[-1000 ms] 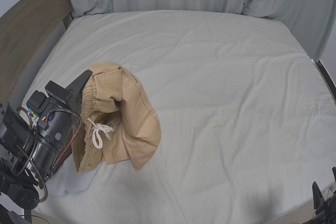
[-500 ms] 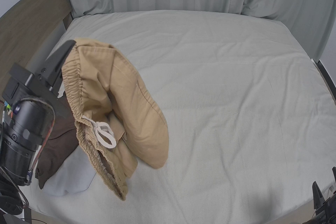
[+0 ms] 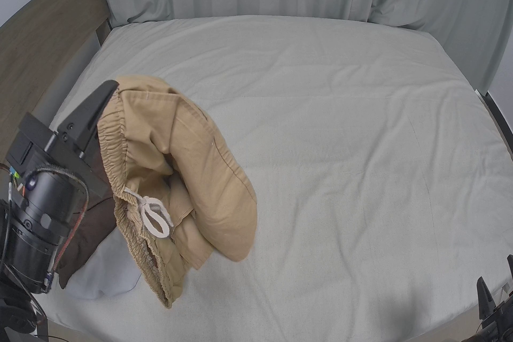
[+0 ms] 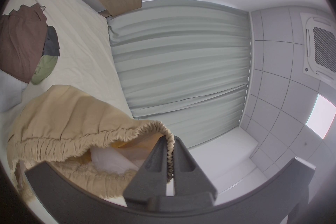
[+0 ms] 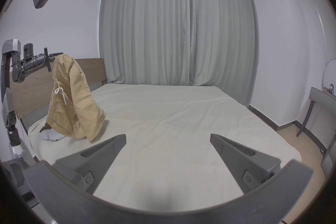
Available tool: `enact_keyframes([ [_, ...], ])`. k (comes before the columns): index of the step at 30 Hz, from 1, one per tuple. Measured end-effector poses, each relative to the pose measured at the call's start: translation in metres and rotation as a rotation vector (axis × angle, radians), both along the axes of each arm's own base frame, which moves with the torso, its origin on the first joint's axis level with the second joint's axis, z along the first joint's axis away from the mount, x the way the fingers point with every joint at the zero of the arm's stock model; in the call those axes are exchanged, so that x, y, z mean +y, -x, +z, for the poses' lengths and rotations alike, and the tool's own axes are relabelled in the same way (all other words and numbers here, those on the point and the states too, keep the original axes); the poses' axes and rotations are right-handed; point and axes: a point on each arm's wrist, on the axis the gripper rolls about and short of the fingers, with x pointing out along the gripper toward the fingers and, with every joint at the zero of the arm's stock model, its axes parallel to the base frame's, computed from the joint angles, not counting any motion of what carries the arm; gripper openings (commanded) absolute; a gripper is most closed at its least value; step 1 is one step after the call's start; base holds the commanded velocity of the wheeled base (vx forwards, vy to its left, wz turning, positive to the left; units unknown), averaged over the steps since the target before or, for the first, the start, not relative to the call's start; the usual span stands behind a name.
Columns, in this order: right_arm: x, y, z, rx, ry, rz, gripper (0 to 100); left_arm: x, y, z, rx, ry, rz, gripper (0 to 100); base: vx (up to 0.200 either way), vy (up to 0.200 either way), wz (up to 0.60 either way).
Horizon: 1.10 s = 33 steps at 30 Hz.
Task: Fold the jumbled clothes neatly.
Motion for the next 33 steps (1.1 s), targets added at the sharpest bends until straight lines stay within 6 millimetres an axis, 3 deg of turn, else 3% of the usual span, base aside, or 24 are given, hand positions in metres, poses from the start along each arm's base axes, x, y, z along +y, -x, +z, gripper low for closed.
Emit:
enact_keyframes([
  [8,0.0,0.0,0.0,0.0,0.0,-0.001,100,-0.009,-0.015,-0.025,0.083,-0.095,0.023,0,0.0,0.0,0.0],
  [15,0.0,0.0,0.0,0.0,0.0,0.0,100,-0.031,-0.036,-0.05,0.155,-0.185,0.009,0,0.0,0.0,0.0],
  [23,0.0,0.0,0.0,0.0,0.0,0.0,100,-0.099,-0.053,-0.059,0.128,-0.224,-0.129,0,0.0,0.0,0.0],
  [28,0.0,0.0,0.0,0.0,0.0,-0.001,100,-0.15,-0.042,-0.058,0.089,-0.213,-0.261,0,0.0,0.0,0.0],
  [33,0.0,0.0,0.0,0.0,0.0,-0.001,100,-0.192,-0.027,-0.043,0.023,-0.16,-0.383,0,0.0,0.0,0.0],
])
